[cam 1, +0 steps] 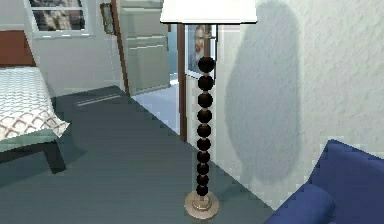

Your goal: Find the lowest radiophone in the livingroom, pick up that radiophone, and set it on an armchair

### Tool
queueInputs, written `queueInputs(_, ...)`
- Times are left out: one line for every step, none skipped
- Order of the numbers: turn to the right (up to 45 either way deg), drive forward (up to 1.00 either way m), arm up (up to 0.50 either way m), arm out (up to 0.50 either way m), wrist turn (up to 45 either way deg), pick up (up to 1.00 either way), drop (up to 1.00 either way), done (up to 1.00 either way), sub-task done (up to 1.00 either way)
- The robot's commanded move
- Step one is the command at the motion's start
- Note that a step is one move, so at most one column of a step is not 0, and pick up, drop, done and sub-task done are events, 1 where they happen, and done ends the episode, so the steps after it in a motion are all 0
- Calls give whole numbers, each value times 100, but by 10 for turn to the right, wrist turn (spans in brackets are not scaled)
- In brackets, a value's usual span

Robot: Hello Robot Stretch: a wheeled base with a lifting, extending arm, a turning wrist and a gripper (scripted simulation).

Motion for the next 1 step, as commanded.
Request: queueInputs(0, 0, 0, -8, 0, 0, 0, 0, 0)
